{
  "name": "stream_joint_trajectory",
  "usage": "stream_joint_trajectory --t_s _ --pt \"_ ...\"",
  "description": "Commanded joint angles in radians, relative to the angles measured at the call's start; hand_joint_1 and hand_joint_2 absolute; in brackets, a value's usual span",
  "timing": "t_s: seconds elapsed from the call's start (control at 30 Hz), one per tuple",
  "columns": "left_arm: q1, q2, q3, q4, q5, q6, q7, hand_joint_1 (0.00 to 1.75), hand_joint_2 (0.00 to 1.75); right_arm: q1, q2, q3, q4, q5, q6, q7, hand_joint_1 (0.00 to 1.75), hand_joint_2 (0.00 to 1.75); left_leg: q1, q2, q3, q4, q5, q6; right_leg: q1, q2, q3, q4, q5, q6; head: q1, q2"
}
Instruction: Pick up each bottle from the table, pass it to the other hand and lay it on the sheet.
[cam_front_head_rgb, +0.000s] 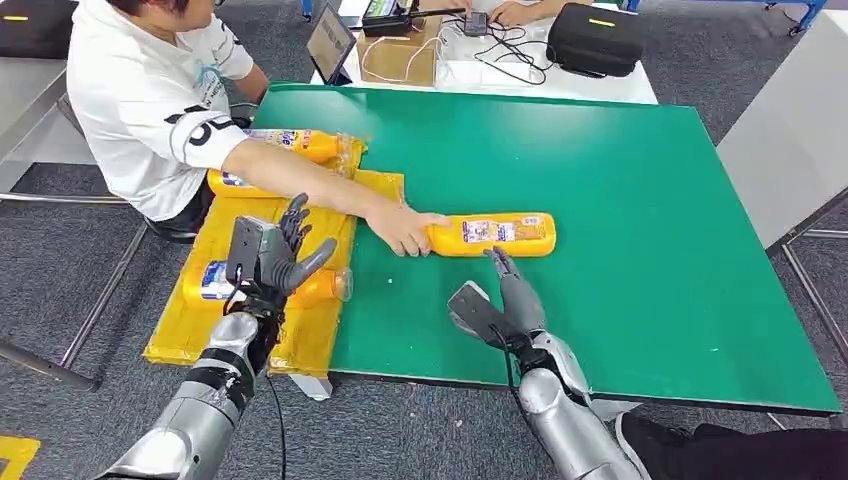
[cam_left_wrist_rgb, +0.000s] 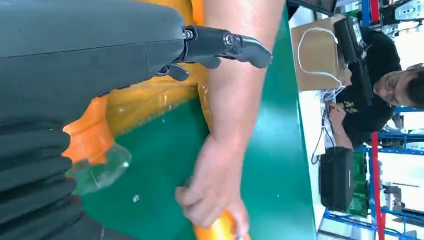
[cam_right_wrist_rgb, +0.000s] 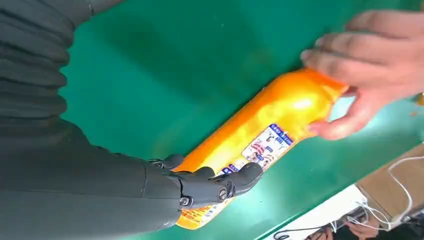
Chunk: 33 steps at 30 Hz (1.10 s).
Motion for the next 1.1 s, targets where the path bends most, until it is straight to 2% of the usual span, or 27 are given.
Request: stream_joint_trajectory --t_s 0.03,0.27,0.57,0.9,1.1 --pt "-0.032 -0.017 -0.068 0.054 0.051 0.014 0.014 0.0 1.75 -0.089 -0.024 -0.011 0.124 0.038 -0.002 0.004 0.0 1.75 0.001 0.0 0.003 0.001 -0.002 -0.001 0.001 -0.001 0.003 0.0 -0.002 -0.001 0.0 0.0" --pt "-0.031 -0.019 -0.077 0.073 0.083 0.027 0.005 0.0 1.75 -0.14 -0.027 0.008 0.136 0.088 -0.024 0.027 0.0 1.75 0.0 0.001 0.002 0.0 -0.001 -0.001 0.0 0.0 0.003 0.0 -0.001 -0.001 0.0 0.0" --pt "-0.031 -0.02 -0.077 0.074 0.083 0.027 0.005 0.0 1.75 -0.144 -0.028 0.007 0.14 0.088 -0.022 0.027 0.0 1.75 0.0 0.001 0.002 0.0 -0.001 -0.001 0.001 0.0 0.002 0.0 -0.001 -0.001 0.0 0.0" --pt "-0.053 -0.018 -0.095 0.119 0.123 0.003 0.008 0.0 1.75 -0.298 -0.036 0.052 0.399 0.172 -0.007 0.083 0.0 1.75 0.0 0.001 0.001 0.0 0.0 -0.001 0.0 0.0 0.002 0.0 0.0 -0.001 0.0 0.0" --pt "-0.04 -0.009 -0.097 0.101 0.136 -0.004 0.013 0.0 1.75 -0.314 -0.064 0.066 0.465 0.207 0.034 0.11 0.0 1.75 0.001 0.0 0.002 0.0 -0.001 -0.001 0.001 0.0 0.003 -0.001 -0.001 -0.001 0.0 0.0"
